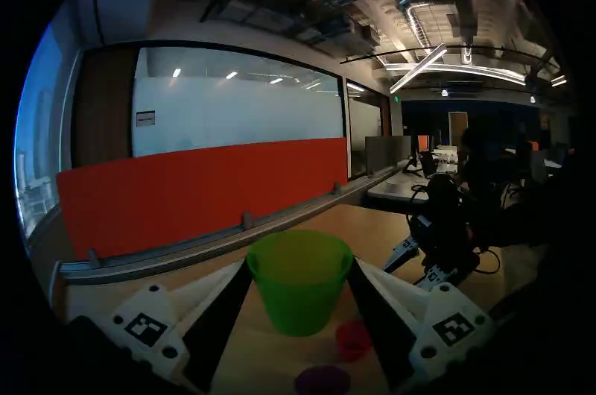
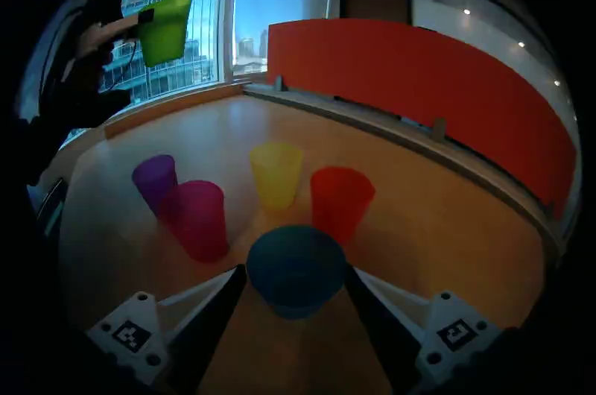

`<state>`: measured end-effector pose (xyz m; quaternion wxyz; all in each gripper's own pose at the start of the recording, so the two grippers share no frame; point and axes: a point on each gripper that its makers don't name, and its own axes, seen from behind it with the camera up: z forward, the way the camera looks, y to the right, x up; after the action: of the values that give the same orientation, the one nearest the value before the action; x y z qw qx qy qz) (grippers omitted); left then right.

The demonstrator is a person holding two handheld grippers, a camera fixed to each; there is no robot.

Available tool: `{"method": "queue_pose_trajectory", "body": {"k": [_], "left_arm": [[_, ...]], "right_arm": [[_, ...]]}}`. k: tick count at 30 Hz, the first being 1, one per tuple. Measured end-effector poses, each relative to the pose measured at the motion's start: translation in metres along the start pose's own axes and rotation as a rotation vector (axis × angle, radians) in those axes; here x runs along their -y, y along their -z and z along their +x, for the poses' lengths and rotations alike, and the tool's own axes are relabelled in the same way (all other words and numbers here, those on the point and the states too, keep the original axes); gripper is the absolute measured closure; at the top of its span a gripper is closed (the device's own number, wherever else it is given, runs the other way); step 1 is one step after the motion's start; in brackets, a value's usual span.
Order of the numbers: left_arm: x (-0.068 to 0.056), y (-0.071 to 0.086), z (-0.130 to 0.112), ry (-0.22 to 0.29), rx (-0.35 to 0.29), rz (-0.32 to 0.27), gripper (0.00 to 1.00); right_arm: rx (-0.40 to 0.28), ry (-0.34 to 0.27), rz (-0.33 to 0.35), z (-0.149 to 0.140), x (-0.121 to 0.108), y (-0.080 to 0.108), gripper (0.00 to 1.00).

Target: Pour water

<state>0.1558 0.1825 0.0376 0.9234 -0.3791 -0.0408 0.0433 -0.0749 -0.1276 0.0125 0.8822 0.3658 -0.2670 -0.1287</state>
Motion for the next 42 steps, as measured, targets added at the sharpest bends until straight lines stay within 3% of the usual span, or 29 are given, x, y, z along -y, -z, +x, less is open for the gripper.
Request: {"method": "queue_pose_trajectory", "body": {"k": [11, 21, 30, 42], "left_arm": [[0.002, 0.002, -0.005, 0.007, 0.008, -0.001, 0.12], [0.002, 0.001, -0.010, 0.010, 0.019, -0.006, 0.12], [-0.003, 0.000, -0.016, 0.021, 0.026, -0.017, 0.12], [-0.016, 0.001, -0.025, 0.032, 0.022, -0.045, 0.12]], "right_arm": [[0.001, -0.005, 0.007, -0.001, 0.000, -0.013, 0.00], [-0.015, -0.026, 0.000, 0.001, -0.004, -0.015, 0.08], [-0.072, -0.051, -0.013, 0.024, -0.012, -0.002, 0.08], [-0.148, -0.028, -0.024, 0.063, -0.009, 0.022, 0.08]]}}
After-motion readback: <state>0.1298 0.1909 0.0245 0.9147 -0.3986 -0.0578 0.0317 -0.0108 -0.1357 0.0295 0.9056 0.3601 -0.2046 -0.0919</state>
